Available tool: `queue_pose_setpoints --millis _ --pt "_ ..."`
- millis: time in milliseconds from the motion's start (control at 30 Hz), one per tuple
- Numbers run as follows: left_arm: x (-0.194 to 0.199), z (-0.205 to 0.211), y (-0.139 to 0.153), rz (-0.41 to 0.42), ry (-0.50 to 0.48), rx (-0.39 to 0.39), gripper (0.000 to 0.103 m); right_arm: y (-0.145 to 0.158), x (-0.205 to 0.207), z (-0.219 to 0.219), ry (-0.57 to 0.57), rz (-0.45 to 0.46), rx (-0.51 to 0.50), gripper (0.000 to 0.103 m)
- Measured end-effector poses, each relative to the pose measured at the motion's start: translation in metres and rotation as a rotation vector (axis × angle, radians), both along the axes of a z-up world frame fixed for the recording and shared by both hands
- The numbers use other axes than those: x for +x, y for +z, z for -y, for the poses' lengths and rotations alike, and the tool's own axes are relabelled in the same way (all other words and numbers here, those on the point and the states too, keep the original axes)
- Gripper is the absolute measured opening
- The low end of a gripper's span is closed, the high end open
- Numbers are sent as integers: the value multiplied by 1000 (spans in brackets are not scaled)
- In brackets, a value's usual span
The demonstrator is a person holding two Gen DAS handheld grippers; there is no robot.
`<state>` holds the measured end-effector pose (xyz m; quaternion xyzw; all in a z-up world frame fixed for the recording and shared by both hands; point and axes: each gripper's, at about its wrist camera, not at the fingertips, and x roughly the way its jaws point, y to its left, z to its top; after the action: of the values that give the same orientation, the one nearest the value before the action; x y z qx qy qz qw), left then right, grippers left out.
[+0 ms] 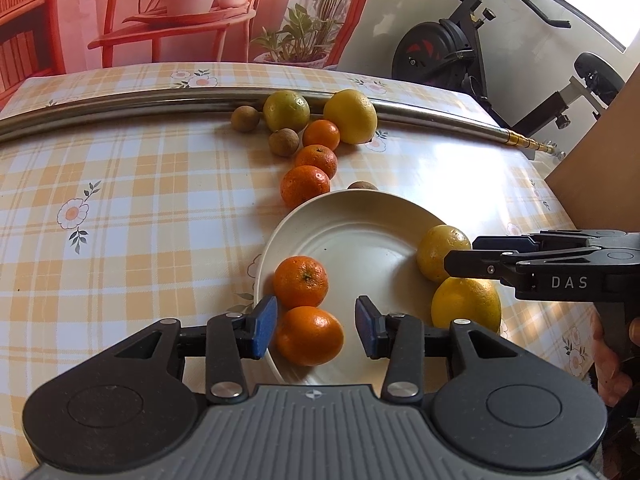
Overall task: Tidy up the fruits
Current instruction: 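Open both grippers to release the fruits on the plate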
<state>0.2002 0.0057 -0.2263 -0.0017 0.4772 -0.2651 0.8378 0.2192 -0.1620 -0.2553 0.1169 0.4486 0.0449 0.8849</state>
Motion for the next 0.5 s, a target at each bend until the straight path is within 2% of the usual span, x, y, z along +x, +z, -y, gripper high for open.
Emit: queue_pose_setpoints --millis 67,233,500 --pt "0 -1 6 8 -5 -14 45 3 -2 0 2 6 0 50" --pt "2 -3 23 34 -9 -45 45 13 -7 1 21 31 11 50" --pt "23 -4 45 66 18 -61 45 27 -8 11 -10 70 28 50"
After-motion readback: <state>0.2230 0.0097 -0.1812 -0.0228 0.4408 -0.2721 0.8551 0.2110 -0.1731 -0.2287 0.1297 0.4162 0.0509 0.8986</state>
